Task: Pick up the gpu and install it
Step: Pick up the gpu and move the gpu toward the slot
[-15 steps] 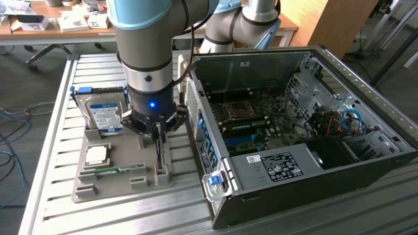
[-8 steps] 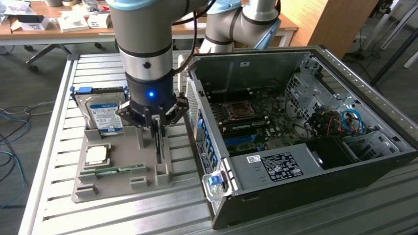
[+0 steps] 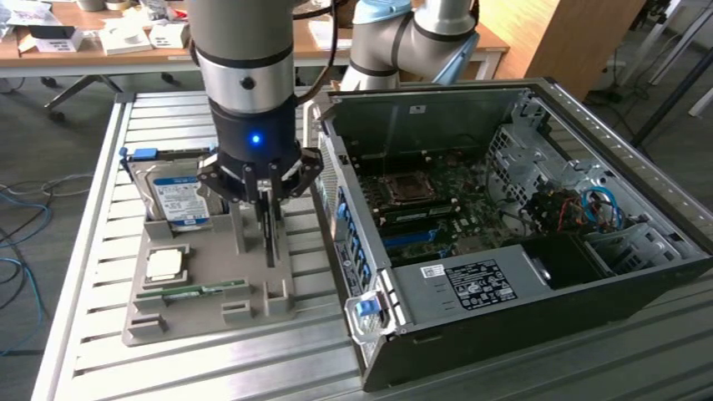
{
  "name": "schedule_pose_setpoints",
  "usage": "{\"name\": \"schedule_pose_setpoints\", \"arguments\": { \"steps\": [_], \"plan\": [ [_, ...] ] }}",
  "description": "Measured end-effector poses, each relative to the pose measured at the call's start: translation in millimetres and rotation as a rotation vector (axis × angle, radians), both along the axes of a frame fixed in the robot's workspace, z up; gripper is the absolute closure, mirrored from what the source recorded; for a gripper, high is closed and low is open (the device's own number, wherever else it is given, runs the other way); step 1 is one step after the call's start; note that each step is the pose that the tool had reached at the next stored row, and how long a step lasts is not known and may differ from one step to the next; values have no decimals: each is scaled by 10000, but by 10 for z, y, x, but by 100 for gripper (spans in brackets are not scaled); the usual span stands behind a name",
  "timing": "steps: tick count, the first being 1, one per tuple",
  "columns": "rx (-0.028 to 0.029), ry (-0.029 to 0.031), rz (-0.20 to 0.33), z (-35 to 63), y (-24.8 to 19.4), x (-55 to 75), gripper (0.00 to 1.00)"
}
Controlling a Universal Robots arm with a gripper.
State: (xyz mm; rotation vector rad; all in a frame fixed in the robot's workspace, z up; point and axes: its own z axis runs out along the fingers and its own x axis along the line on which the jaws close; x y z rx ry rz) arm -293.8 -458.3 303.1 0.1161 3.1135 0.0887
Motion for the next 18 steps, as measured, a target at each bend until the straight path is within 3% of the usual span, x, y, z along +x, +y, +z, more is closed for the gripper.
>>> {"name": "schedule_pose_setpoints", "arguments": {
  "steps": [6,18],
  "plan": [
    [66,-3,0,151,31,2,74],
    [208,-28,0,397,134,7,74]
  ]
}}
